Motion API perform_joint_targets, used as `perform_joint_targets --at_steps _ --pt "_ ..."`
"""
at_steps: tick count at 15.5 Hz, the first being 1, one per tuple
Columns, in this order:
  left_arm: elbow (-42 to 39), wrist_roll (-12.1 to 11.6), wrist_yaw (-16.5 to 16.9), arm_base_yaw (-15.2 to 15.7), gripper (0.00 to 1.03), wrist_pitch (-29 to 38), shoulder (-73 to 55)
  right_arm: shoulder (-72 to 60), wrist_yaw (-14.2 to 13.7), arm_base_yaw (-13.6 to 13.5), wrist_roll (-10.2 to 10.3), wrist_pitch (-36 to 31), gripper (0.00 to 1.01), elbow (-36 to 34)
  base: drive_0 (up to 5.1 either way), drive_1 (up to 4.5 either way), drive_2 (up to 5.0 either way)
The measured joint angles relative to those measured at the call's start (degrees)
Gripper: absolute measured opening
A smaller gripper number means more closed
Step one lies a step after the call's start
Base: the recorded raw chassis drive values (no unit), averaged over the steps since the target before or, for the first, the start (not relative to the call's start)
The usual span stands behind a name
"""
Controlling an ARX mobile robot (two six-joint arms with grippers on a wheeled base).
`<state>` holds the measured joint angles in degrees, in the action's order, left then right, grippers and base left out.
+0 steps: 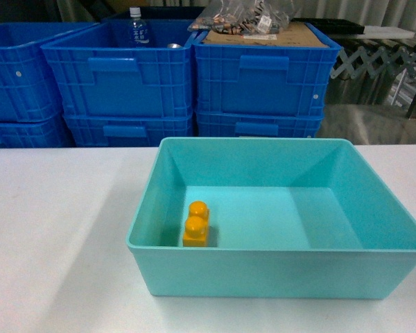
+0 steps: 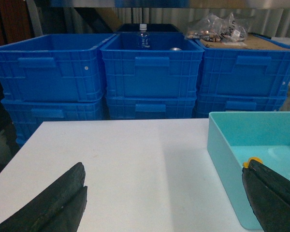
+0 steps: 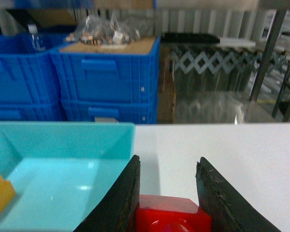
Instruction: Pick red block from blue box to shelf
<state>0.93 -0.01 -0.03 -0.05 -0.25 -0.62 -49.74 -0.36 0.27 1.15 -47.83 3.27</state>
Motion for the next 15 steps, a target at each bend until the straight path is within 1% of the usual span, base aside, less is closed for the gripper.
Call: perform_joint_targets --at_steps 1,2,3,6,8,15 --pt "0.0 0.0 0.0 0.0 0.98 0.0 0.0 6.6 0.2 -0.1 -0.2 6.6 0.29 -2.5 0.0 0.0 0.0" --pt "0.0 0.0 0.0 0.0 0.98 0.0 0.0 14.1 0.2 -0.3 -0.2 13.0 0.29 -2.6 0.0 0.0 0.0" --pt "0.0 0.0 0.0 0.0 0.98 0.0 0.0 16.5 0.2 -0.3 -0.2 15.6 0.29 -2.6 0.0 0.0 0.0" --pt "0.0 0.0 0.0 0.0 0.98 0.0 0.0 23.1 0.2 -0.3 -0.3 21.2 0.29 -2.6 0.0 0.0 0.0" --pt "0.0 0.0 0.0 0.0 0.98 0.0 0.0 28.0 0.2 -0.3 -0.3 26.1 0.29 -2.6 0.0 0.0 0.0" --pt "0.0 0.0 0.0 0.0 0.98 0.0 0.0 37.6 0.2 -0.3 -0.4 35.5 0.28 -2.6 0.0 0.0 0.0"
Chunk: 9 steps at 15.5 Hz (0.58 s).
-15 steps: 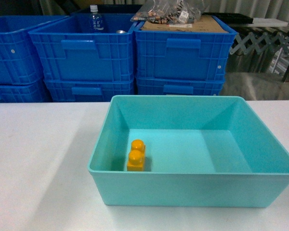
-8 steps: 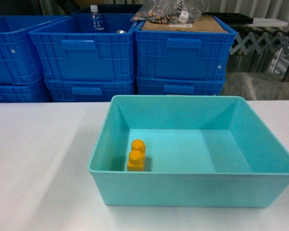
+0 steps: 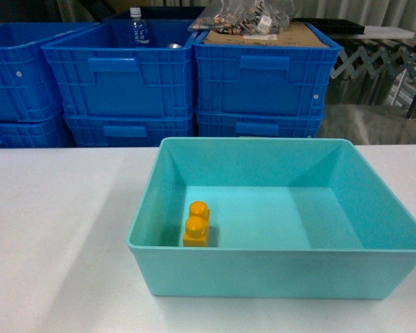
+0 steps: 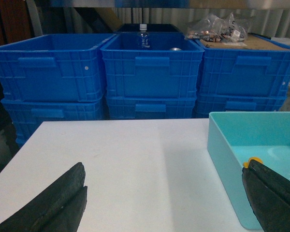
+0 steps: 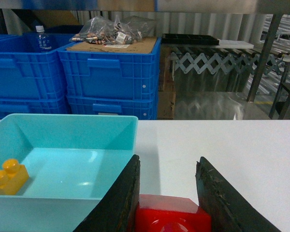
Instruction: Pick red block from blue box to shelf
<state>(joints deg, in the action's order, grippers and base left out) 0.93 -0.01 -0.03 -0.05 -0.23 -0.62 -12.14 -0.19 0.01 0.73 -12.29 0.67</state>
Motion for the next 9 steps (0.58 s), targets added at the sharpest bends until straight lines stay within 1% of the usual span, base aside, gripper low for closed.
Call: perform_joint_targets --at_steps 4,5,6,7,9 --pt "0.0 0.0 0.0 0.0 0.98 0.0 0.0 2.7 0.0 0.0 -0.2 3.0 0.28 0.0 0.0 0.0 0.0" --pt "0.0 0.0 0.0 0.0 0.98 0.0 0.0 6.6 0.0 0.0 -0.2 9.0 0.28 0.0 0.0 0.0 0.0" --pt "0.0 0.0 -0.1 0.0 0.98 0.0 0.0 10.6 0.1 0.0 -0.2 13.0 0.28 0.0 0.0 0.0 0.0" --pt "0.0 0.0 0.0 0.0 0.98 0.0 0.0 12.0 0.1 0.0 -0.3 11.7 0.28 0.0 0.0 0.0 0.0" --pt "0.0 0.0 0.0 0.0 0.98 0.0 0.0 11.8 0.1 0.0 -0.3 12.8 0.28 0.0 0.0 0.0 0.0"
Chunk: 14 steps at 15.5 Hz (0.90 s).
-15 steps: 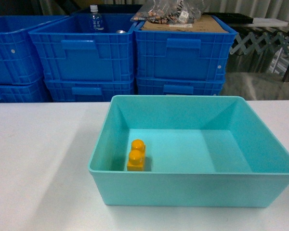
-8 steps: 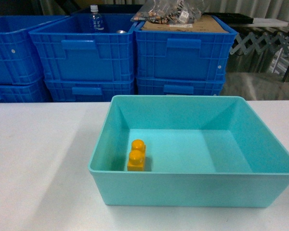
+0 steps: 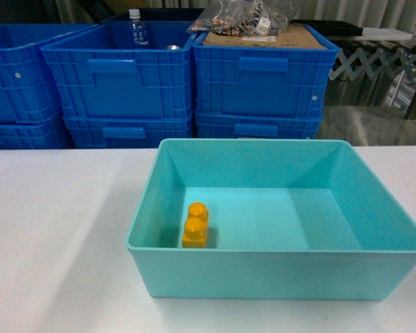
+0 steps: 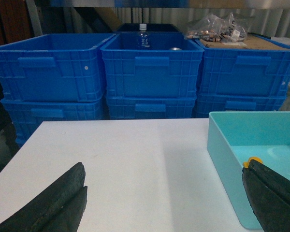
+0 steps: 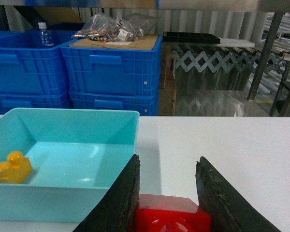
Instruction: Pick red block from blue box to shelf
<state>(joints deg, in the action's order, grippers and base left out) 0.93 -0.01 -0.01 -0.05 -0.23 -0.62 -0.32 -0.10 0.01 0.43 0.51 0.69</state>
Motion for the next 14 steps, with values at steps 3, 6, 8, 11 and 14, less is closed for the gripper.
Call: perform_joint_targets --at_steps 3,6,8,11,14 --pt "0.0 0.0 0.0 0.0 0.98 0.0 0.0 0.0 0.0 0.0 0.0 -0.3 0.28 0.0 0.0 0.0 0.0" --pt "0.0 0.0 0.0 0.0 0.98 0.0 0.0 0.0 0.0 0.0 0.0 -0.3 0.28 0.0 0.0 0.0 0.0" --pt "0.0 0.0 -0.1 0.1 0.98 0.0 0.0 0.0 0.0 0.0 0.0 -0.3 0.28 0.0 -1.5 -1.47 -1.5" --pt "0.0 0.0 -0.1 0.1 0.98 0.0 0.0 0.0 0.0 0.0 0.0 -0.3 0.28 0.0 -1.7 -1.7 -1.7" --pt "0.0 0.0 0.0 0.0 0.98 0.0 0.0 0.0 0.0 0.0 0.0 -0.3 0.28 0.0 -1.5 -1.5 -1.5"
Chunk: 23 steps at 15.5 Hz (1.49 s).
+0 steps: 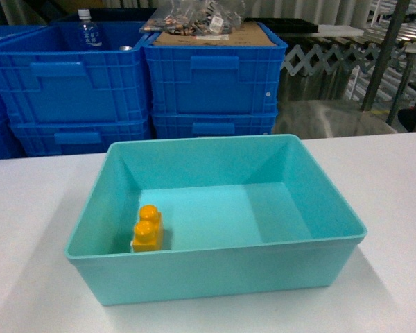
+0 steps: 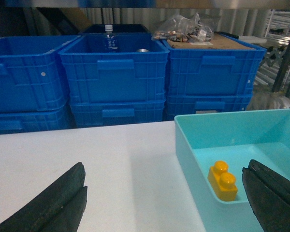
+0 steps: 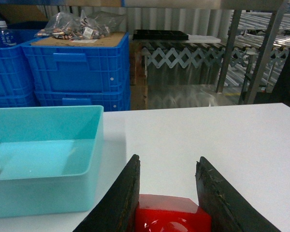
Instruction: Pick red block from blue box to shelf
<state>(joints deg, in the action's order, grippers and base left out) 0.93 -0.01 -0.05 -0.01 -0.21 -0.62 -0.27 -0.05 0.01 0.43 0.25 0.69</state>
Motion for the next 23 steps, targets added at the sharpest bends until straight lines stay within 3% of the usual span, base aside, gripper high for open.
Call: perform_joint_targets --at_steps 23 --pt "0.0 0.0 0.0 0.0 0.98 0.0 0.0 0.0 0.0 0.0 0.0 0.0 0.28 0.0 -1.6 -1.59 -1.6"
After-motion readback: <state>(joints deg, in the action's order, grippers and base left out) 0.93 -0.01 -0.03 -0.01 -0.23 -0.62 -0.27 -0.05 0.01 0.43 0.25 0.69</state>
